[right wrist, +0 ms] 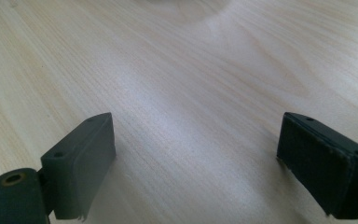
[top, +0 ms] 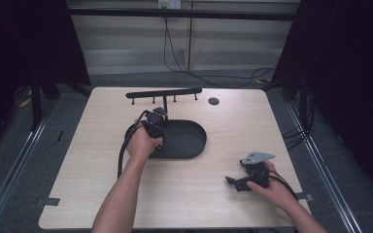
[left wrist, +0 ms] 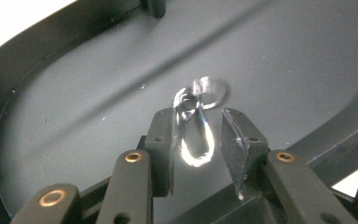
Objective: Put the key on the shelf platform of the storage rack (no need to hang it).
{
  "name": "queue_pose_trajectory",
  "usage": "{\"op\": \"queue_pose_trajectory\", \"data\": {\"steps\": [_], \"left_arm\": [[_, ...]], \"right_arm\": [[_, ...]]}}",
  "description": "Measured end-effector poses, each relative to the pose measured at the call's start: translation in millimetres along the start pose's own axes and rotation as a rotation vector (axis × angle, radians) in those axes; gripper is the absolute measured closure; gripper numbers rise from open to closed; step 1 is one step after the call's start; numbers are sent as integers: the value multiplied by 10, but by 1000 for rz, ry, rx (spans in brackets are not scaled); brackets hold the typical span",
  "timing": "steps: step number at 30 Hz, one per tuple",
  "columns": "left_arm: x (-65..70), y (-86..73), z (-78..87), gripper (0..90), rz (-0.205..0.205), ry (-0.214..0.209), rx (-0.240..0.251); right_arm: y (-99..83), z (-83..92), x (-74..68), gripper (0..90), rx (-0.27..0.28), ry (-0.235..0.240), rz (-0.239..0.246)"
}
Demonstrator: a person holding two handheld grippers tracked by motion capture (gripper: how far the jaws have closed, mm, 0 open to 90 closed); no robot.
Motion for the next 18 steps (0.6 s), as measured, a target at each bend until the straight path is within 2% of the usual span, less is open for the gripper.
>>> {"op": "queue_pose_trajectory", "data": {"steps": [11, 14, 18], "left_arm": [[12, -18, 116, 639, 21, -25, 24], [20, -26, 144, 636, 2, -30, 19], [46, -36, 166, 632, 2, -46, 20]], "right_arm": [[0, 0, 0, 106, 0, 0, 0], [0, 0, 0, 106, 0, 0, 0], [0, 0, 0, 106, 0, 0, 0]]}}
Point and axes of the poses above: each handheld gripper's, and its own axes: z roughly backward along the jaws, y roughly out of its top, x roughly to its right, the point moved 1 cm from there along -z, roughly forward along the jaws, and after that the axes turned 11 degrees about y, right-handed, at the moved point
